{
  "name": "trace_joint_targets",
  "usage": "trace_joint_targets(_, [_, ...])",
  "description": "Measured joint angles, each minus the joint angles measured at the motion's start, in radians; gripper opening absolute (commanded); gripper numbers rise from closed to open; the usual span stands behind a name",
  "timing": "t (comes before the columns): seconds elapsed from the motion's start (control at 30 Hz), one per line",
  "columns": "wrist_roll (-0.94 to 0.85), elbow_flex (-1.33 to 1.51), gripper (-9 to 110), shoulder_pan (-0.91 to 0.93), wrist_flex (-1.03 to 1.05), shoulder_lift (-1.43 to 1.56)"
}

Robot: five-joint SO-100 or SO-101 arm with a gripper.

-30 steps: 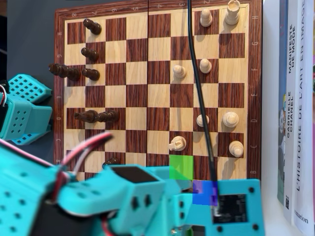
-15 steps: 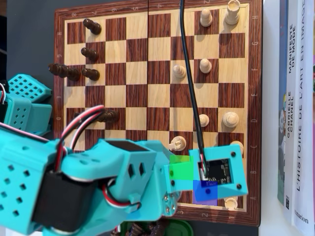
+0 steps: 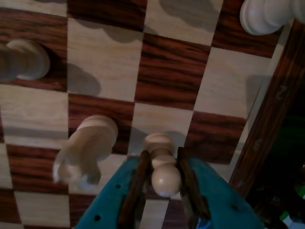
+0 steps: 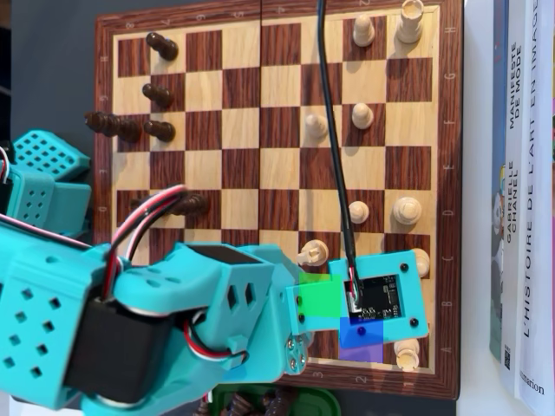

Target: Play chess

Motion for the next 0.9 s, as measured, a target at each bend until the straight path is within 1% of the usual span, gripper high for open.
trace_joint_targets(0.73, [0.0,0.025,2,0.002,-0.017,-0.023])
trace_joint_targets(0.9, [0.0,0.025,12,0.002,-0.017,-0.023])
